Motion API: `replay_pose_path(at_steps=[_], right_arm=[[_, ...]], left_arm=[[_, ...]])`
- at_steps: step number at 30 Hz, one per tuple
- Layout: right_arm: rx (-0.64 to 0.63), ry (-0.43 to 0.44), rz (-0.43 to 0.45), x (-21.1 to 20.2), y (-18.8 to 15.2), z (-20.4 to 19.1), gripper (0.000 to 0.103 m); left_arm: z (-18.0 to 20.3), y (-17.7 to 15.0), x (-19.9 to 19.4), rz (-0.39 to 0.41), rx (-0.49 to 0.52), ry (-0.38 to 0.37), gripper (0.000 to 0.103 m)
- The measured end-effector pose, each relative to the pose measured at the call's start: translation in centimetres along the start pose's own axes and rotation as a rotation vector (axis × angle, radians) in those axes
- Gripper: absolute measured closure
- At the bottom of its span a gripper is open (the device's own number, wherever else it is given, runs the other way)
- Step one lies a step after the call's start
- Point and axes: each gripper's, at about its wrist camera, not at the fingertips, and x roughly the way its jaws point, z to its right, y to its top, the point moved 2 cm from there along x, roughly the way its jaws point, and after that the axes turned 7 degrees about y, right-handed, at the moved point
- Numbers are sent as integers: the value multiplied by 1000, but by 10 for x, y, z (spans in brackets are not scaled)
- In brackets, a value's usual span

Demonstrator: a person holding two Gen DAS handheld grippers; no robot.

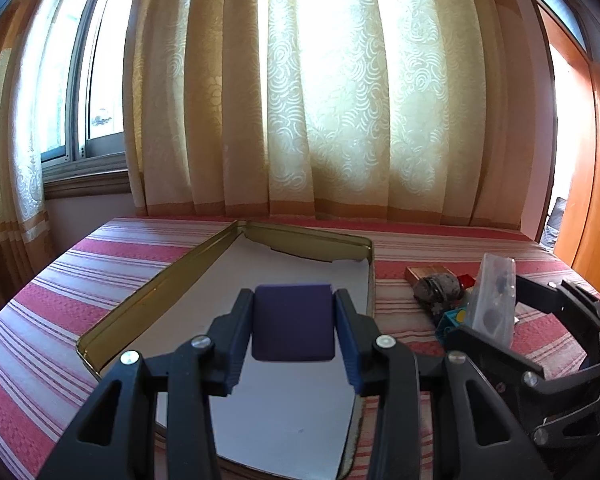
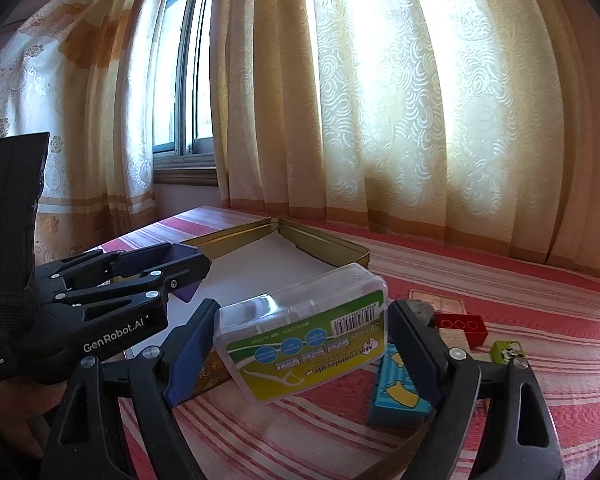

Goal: Organize rigid objects
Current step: 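Carry the purple cube and clear box over the gold tin tray with both tools, then open both tools to drop the purple cube and clear box into the tray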

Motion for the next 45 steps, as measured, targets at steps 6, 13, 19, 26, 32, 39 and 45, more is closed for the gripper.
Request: replay_pose_path(at_steps=[6, 13, 19, 26, 32, 39, 45], right_arm=[[3, 28, -39, 15, 1, -3, 16], [-3, 48, -81, 34, 9, -4, 17], [-9, 69, -114, 50, 40, -4, 17], [29, 84, -256, 117, 58, 1, 17], [-29, 68, -356, 156, 55, -5, 16], [-96, 83, -398, 173, 58, -14, 9], [-192, 33, -327, 146, 55, -16, 6]], left_arm=[[-7, 2, 8, -20, 13, 14, 63], [-19, 6, 19, -39, 32, 41, 63], [-36, 28, 36, -99, 35, 46, 63], [-51, 47, 71, -205, 53, 73, 63], [-52, 50, 96, -275, 89, 93, 63], [-51, 54, 94, -230, 122, 165, 26], [-59, 54, 79, -192, 88, 183, 11]])
